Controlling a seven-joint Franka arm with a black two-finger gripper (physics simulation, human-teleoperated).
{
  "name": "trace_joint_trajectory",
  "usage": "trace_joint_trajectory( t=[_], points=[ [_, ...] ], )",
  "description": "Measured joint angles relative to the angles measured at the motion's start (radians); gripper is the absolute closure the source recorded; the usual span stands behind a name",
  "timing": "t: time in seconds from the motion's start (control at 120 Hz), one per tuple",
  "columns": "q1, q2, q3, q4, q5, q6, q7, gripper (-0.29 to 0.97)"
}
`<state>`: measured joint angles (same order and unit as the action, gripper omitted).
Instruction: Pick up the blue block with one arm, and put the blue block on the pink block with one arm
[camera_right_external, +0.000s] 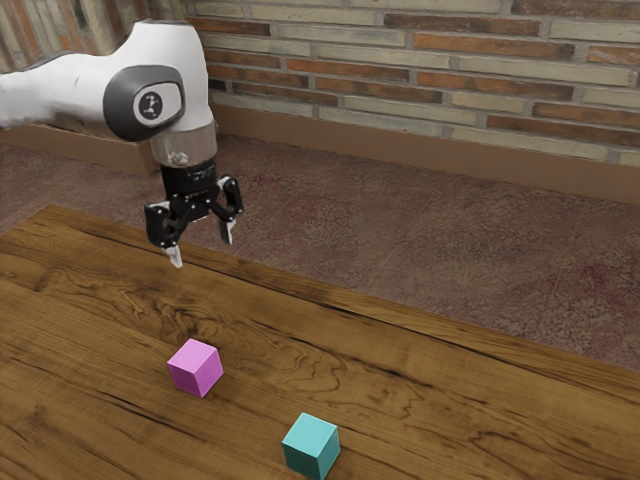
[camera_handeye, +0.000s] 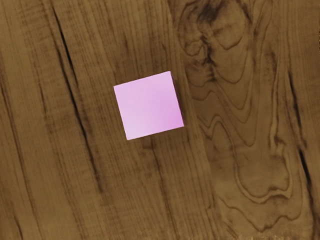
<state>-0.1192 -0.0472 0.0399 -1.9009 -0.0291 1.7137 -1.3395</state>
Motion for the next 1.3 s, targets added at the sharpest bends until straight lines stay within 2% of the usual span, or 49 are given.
trace_joint_trajectory(
  t=[0.142,0.208,0.342,0.442,0.533,0.708,0.808,1.0,1.092,1.2,1.3],
  points=[
    [-0.009,0.035,-0.001,-0.003,0.045,0.071,0.313,0.00],
    [-0.012,0.032,-0.003,-0.066,0.058,0.136,0.457,0.00],
    [-0.031,-0.050,-0.033,-0.265,0.057,0.307,0.688,0.00],
    [-0.095,-0.061,-0.071,-0.327,0.045,0.415,0.816,0.00],
    [-0.107,-0.058,-0.091,-0.365,0.022,0.489,0.909,0.00],
    [-0.104,-0.059,-0.124,-0.418,-0.004,0.565,1.024,0.00],
    [-0.103,-0.097,-0.128,-0.474,-0.031,0.587,1.068,0.00],
    [-0.107,-0.071,-0.149,-0.494,-0.151,0.607,1.099,0.00],
    [-0.108,-0.038,-0.166,-0.496,-0.187,0.612,1.094,0.00],
    [-0.110,0.013,-0.170,-0.496,-0.199,0.616,1.090,0.00],
    [-0.113,0.032,-0.172,-0.495,-0.177,0.643,1.086,0.00]
  ],
)
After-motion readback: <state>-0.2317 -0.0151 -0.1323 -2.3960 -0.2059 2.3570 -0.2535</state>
